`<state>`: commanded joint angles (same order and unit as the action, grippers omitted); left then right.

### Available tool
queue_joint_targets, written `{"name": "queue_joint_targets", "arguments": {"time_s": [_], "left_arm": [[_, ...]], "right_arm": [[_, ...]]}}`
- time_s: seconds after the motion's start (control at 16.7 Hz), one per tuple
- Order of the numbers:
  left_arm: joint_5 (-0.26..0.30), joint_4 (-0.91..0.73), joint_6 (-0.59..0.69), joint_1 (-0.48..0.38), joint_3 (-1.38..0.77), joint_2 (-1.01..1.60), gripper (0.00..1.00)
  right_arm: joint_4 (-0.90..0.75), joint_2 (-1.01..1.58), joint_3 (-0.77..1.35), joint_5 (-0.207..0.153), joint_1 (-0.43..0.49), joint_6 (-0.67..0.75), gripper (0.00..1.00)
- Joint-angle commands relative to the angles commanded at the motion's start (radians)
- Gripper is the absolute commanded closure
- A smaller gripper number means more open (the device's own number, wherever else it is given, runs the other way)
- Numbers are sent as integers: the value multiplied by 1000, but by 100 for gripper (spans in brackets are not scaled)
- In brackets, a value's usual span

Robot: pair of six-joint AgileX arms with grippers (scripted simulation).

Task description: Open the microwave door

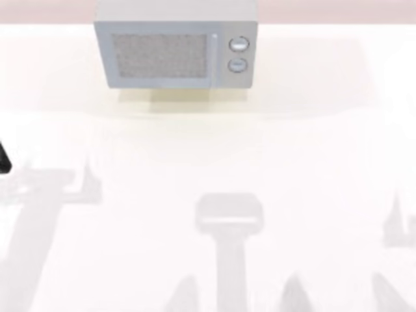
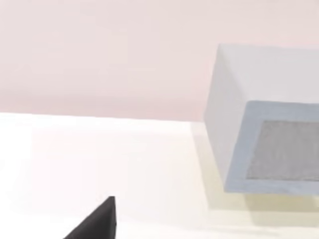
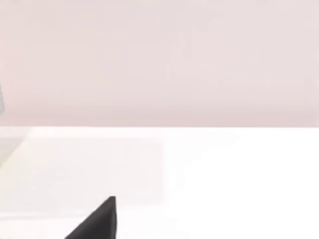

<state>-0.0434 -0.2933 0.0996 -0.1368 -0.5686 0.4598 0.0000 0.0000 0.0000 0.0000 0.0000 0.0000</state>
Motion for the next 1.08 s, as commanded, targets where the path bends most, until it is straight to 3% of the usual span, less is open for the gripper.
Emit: {"name": "queue_joint_targets", "arguments": {"time_s": [1.08], "left_arm": [[-204,-945,391,-421,-1833,1612,0]], "right_arm": [[0,0,0,0,0,0,0]]}}
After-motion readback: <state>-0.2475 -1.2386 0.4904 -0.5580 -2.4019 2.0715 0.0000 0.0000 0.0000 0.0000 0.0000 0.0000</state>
